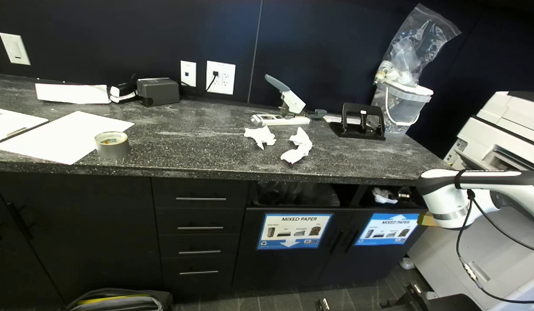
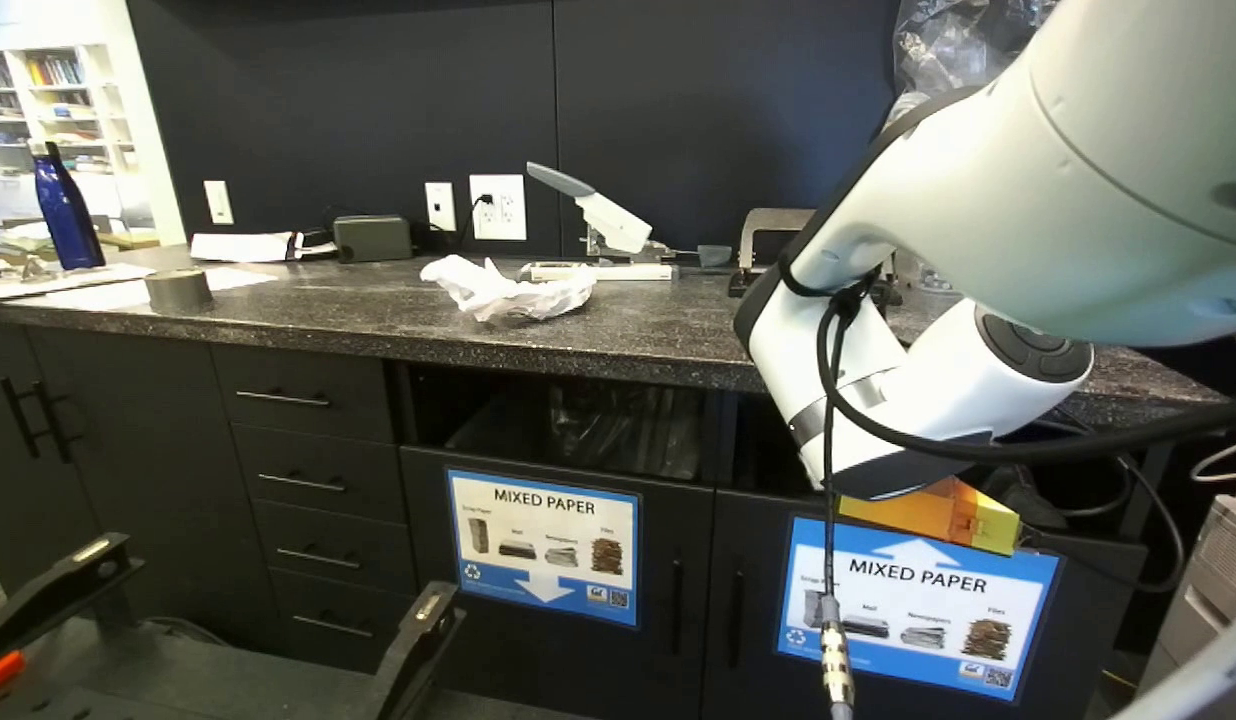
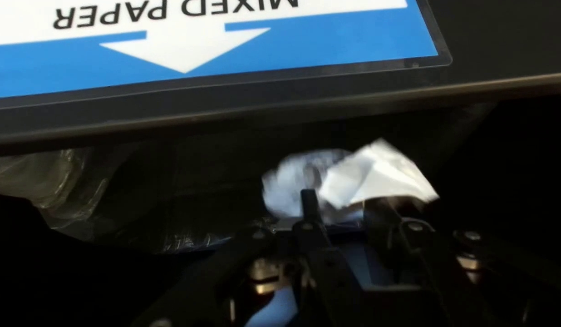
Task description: Pick up the pieces of papers from the countertop and put them in the right bin.
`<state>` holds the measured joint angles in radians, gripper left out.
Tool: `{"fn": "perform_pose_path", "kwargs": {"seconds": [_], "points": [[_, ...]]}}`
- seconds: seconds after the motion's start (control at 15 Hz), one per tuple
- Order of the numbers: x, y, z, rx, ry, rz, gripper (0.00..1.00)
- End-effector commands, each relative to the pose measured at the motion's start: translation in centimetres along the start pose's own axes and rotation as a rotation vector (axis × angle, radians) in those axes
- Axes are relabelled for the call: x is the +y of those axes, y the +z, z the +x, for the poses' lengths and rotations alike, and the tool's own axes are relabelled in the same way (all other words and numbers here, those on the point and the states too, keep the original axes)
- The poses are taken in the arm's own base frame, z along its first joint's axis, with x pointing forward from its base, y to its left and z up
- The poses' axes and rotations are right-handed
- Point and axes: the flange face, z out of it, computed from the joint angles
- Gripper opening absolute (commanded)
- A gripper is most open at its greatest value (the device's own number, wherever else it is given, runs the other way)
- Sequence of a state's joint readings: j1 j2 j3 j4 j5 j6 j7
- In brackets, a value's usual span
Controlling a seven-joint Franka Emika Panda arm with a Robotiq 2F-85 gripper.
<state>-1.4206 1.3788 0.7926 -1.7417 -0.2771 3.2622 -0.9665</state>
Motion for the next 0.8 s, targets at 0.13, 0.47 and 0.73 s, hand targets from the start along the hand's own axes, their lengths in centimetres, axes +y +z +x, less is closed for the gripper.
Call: {"fn": "perform_pose_path", "kwargs": {"seconds": [0.13, 0.47, 0.73], "points": [[-0.1, 0.3, 0.0, 0.049, 0.035, -0.013, 0.80], [-1.0, -1.2, -0.3, -0.080, -0.055, -0.001, 1.00], [-3.1, -4.3, -0.1, -0.191, -0.151, 0.031, 1.00]]}}
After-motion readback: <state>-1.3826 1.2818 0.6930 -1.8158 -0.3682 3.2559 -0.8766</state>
